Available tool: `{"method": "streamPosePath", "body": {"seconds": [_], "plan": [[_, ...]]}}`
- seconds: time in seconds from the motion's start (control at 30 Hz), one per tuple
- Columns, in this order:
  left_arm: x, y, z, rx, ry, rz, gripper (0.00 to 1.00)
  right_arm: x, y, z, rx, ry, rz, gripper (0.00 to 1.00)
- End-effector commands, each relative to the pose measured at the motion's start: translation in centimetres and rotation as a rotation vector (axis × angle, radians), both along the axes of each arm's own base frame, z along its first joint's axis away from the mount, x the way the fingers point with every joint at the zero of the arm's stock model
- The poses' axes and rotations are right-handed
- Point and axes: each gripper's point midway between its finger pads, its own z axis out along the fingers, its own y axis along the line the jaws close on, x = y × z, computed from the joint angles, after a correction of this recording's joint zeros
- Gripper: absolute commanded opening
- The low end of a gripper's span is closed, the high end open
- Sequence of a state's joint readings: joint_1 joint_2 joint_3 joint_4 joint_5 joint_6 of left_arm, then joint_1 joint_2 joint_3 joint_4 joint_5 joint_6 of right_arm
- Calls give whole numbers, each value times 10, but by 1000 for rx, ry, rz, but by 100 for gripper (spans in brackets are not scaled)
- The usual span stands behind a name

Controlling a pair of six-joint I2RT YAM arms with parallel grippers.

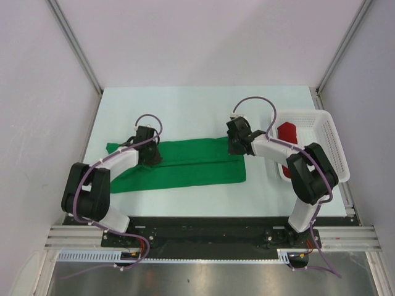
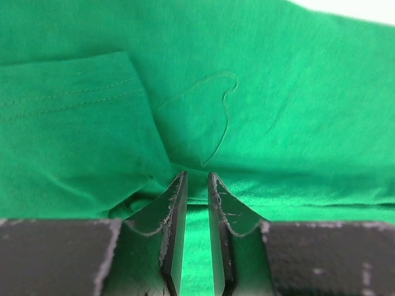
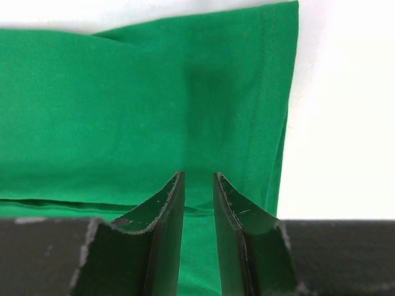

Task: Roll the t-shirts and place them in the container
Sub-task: Fold the T-shirt at the center of the board.

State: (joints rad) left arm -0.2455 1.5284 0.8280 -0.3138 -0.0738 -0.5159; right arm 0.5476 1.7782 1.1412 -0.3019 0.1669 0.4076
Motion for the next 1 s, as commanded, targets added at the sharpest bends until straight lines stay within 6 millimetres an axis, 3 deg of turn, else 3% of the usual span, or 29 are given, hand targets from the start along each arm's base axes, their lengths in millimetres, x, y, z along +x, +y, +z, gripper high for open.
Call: {"method": "streamPosePath", "body": {"seconds": [0.0,0.27,0.37,0.47,0.6,0.73,0.77,0.83,0.87,0.97], "plan": [[-5,-6,7,-34,-37,-8,24,-6,-6,13,2,-18,8,30],[-14,-4,16,-40,-66,-6,25,-13,-6,15,1,-13,19,30],[-7,-9,34,-70,-135,-14,29,-14,-7,15,-7,-10,17,30],[1,-4,64,-87,-208,33,36,-12,-8,25,10,-31,15,31],[0,35,88,-121,-242,250,40,-12,-7,38,44,-50,8,32],[-12,79,82,-83,-198,436,43,-13,6,49,93,-70,43,32],[-16,90,81,-65,-189,482,48,-14,9,50,102,-74,50,33],[-18,96,78,-67,-195,515,58,-12,15,52,129,-80,62,34],[-16,107,77,-80,-201,540,59,-11,17,53,141,-80,65,34],[-3,110,73,-89,-196,492,59,-9,25,53,169,-86,85,34]]}}
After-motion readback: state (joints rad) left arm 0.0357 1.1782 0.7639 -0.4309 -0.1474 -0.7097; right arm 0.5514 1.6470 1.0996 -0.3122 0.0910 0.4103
